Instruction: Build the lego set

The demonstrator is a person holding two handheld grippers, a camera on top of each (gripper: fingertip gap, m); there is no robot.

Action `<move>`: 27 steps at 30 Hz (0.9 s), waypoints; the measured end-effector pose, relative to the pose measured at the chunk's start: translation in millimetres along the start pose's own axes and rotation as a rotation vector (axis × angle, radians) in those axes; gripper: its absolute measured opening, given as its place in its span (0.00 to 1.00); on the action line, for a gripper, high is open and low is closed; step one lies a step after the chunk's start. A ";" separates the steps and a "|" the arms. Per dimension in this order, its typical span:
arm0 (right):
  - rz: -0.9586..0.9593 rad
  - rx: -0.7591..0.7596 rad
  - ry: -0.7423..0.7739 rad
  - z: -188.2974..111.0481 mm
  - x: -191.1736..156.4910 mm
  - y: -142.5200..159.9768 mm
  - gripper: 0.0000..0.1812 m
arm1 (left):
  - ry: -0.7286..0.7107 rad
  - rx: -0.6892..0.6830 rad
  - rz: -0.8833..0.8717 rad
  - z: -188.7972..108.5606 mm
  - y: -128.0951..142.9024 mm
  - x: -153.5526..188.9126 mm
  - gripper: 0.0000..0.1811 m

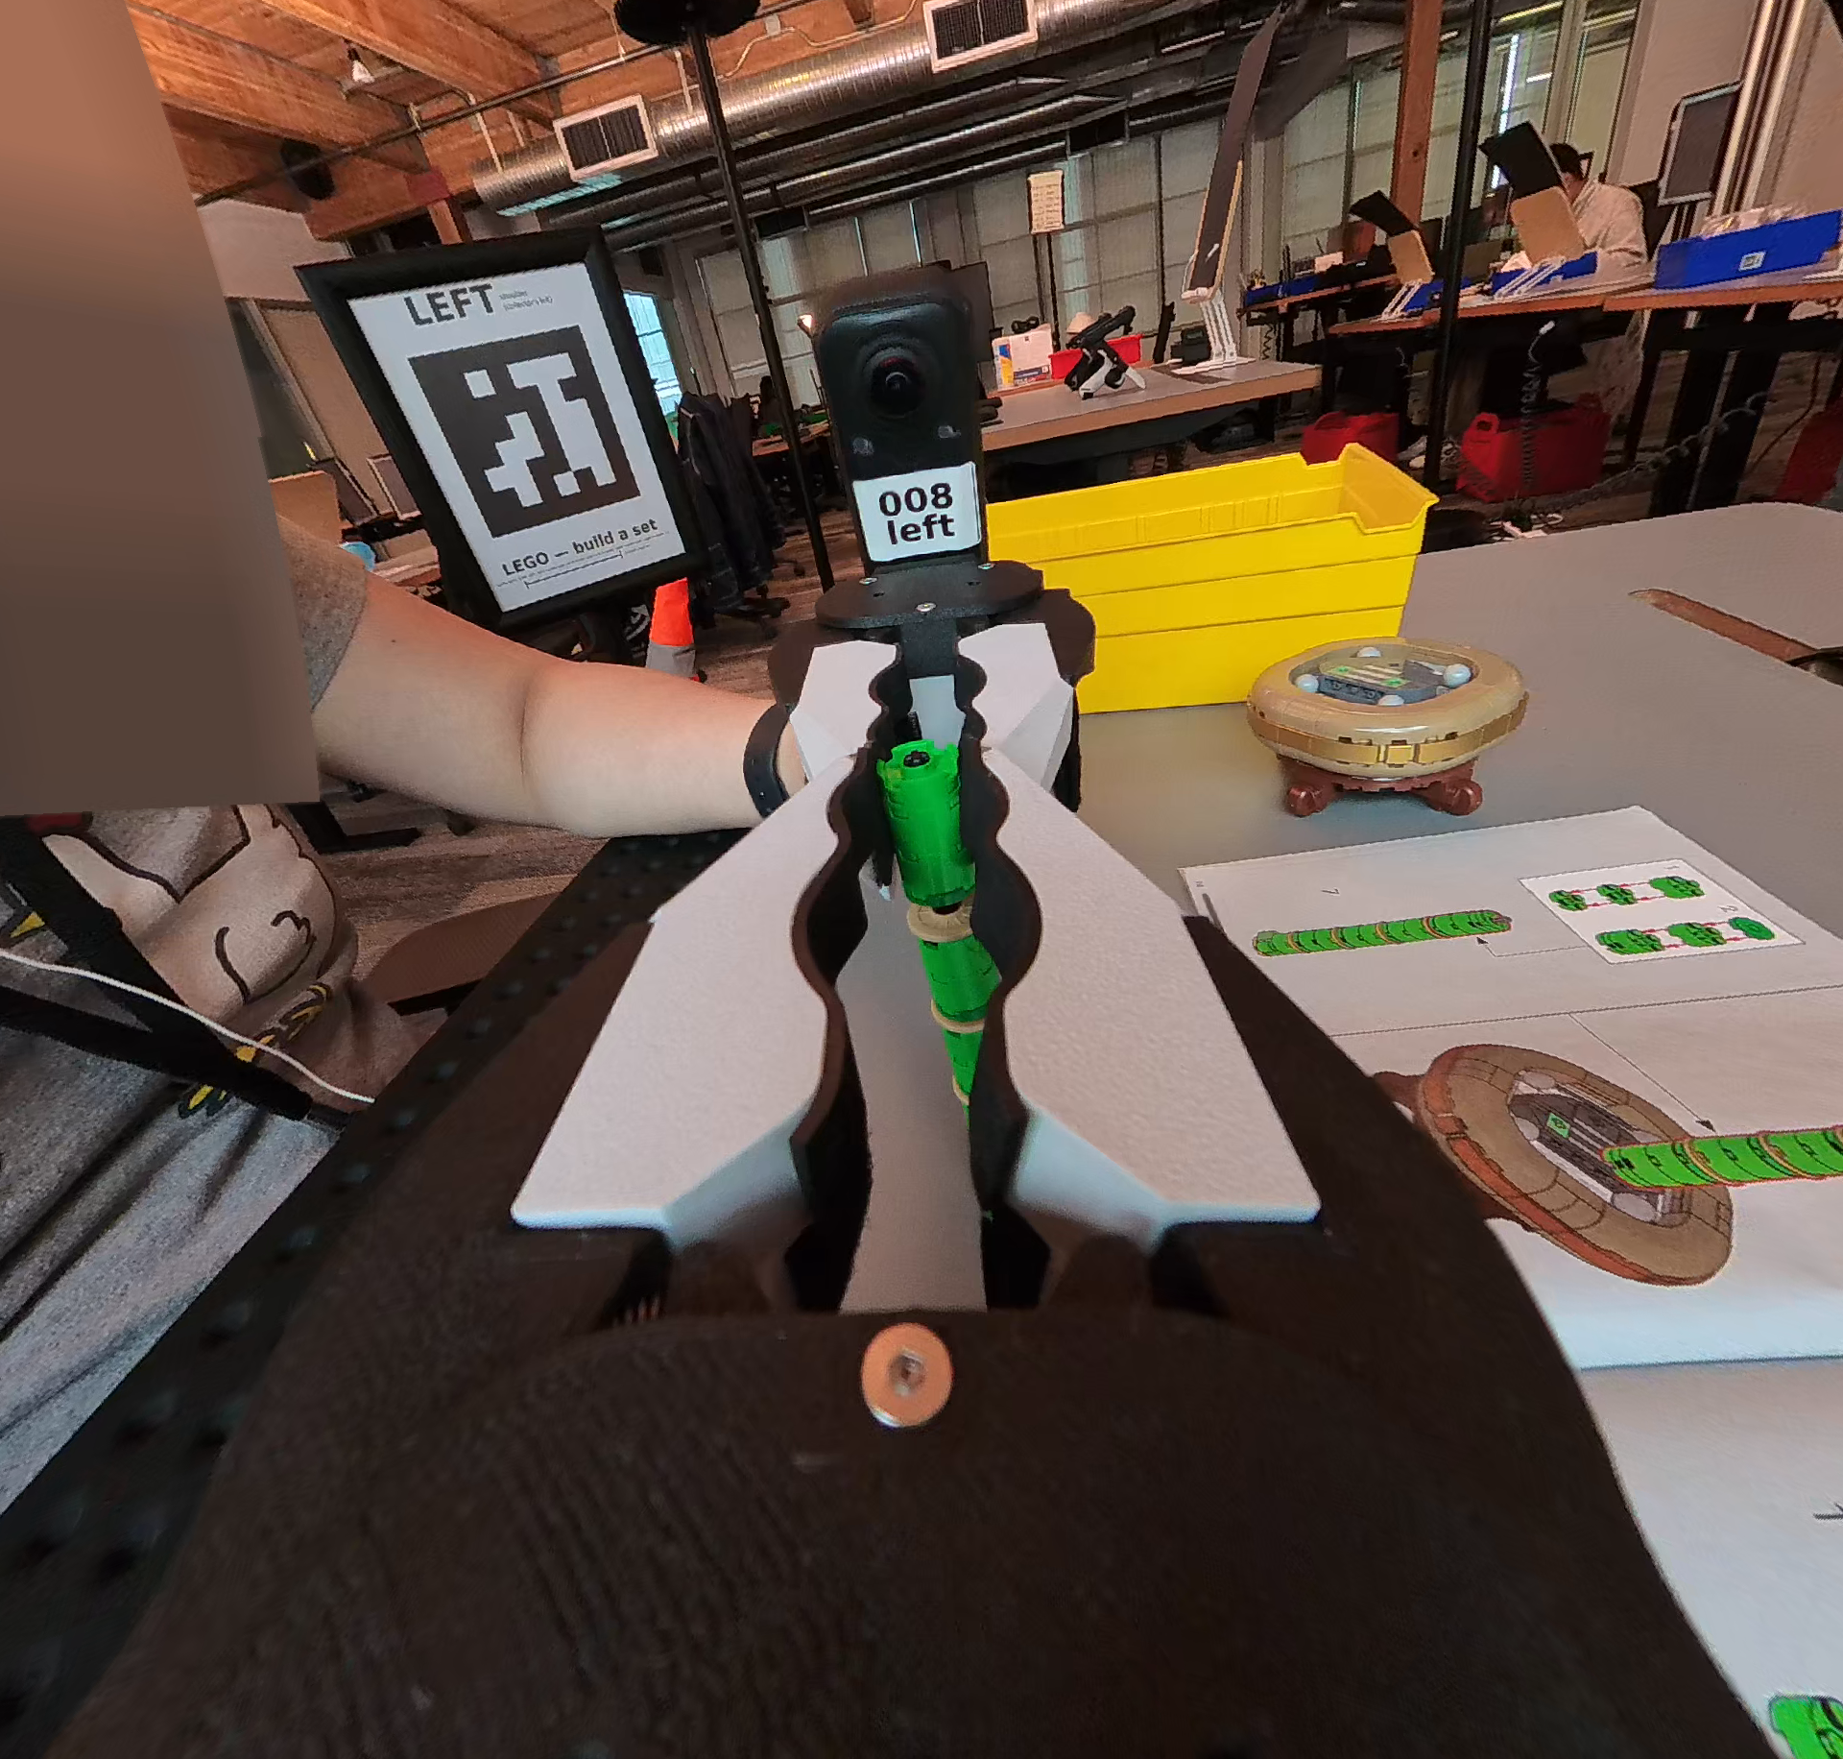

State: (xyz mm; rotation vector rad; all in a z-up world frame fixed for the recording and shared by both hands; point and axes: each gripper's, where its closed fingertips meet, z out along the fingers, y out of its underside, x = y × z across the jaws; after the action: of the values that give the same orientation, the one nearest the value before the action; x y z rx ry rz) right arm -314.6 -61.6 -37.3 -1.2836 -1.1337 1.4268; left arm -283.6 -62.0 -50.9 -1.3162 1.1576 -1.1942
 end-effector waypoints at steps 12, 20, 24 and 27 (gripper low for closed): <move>-0.004 0.002 -0.003 -0.1 -0.2 0.8 0.09 | 0.005 0.003 0.007 0.0 0.7 0.4 0.09; -0.012 0.001 -0.005 0.0 -0.7 1.5 0.09 | 0.009 0.004 0.000 -0.1 1.4 0.9 0.09; -0.004 0.008 -0.007 -0.1 -0.1 1.8 0.09 | 0.012 0.006 -0.007 0.0 1.6 0.3 0.08; -0.005 0.006 -0.008 0.3 -0.7 2.2 0.09 | 0.012 0.005 -0.005 -0.3 1.9 0.7 0.08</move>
State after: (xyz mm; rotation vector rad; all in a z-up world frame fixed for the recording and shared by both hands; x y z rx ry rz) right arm -315.0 -62.7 -39.3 -1.2714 -1.1362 1.4319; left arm -283.8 -62.9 -52.7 -1.3103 1.1599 -1.2097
